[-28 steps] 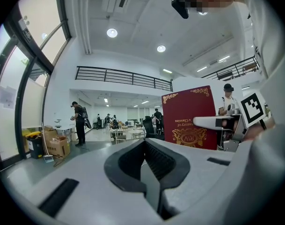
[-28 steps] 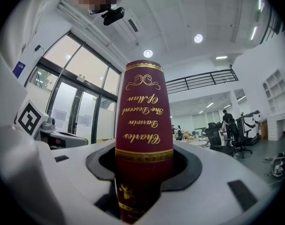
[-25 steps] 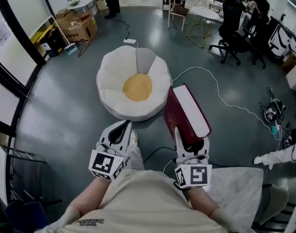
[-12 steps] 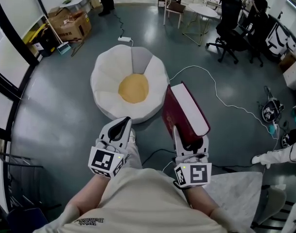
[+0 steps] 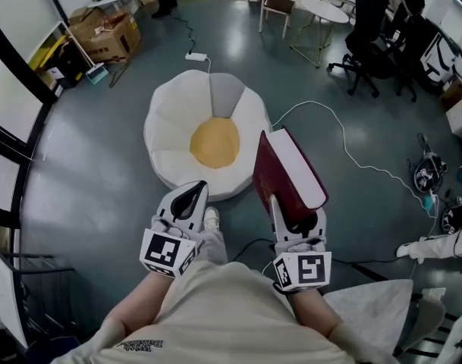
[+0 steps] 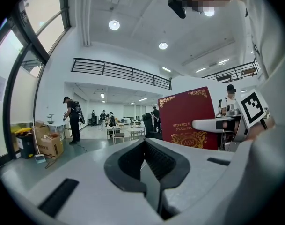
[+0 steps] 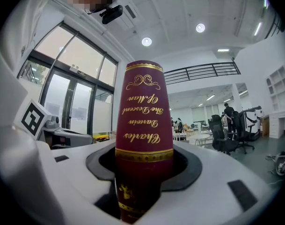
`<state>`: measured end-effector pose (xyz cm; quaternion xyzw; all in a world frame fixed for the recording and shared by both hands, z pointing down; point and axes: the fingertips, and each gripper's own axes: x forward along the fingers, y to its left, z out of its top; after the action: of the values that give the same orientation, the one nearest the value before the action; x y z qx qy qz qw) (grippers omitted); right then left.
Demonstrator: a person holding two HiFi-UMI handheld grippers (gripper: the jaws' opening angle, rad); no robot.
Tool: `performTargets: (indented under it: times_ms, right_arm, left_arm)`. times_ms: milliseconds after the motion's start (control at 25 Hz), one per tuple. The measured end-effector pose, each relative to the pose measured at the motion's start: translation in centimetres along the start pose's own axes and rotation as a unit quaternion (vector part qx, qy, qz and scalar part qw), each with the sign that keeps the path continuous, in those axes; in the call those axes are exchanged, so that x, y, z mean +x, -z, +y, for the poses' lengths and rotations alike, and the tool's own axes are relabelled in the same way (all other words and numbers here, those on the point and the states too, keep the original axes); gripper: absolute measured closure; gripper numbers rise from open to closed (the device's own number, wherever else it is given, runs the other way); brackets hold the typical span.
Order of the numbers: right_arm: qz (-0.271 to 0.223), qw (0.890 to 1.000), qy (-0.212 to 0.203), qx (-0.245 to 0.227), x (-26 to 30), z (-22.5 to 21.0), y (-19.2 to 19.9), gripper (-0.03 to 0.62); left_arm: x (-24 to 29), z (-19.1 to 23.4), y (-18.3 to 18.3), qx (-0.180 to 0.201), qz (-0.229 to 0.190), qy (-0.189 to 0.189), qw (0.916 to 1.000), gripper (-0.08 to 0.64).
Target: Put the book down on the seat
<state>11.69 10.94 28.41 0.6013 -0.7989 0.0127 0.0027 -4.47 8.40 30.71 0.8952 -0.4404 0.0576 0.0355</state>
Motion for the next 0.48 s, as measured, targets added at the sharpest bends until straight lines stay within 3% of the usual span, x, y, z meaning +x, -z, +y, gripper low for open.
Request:
performTargets:
  times_ms: [480]
  right_arm:
    - [0.013,1.000,0.018,-0.007,14.7,1.1,-1.6,0.371]
  left_arm:
    - [8.6,12.7,-2.6,-0.009,-0.010,0.022,0.9997,0.555]
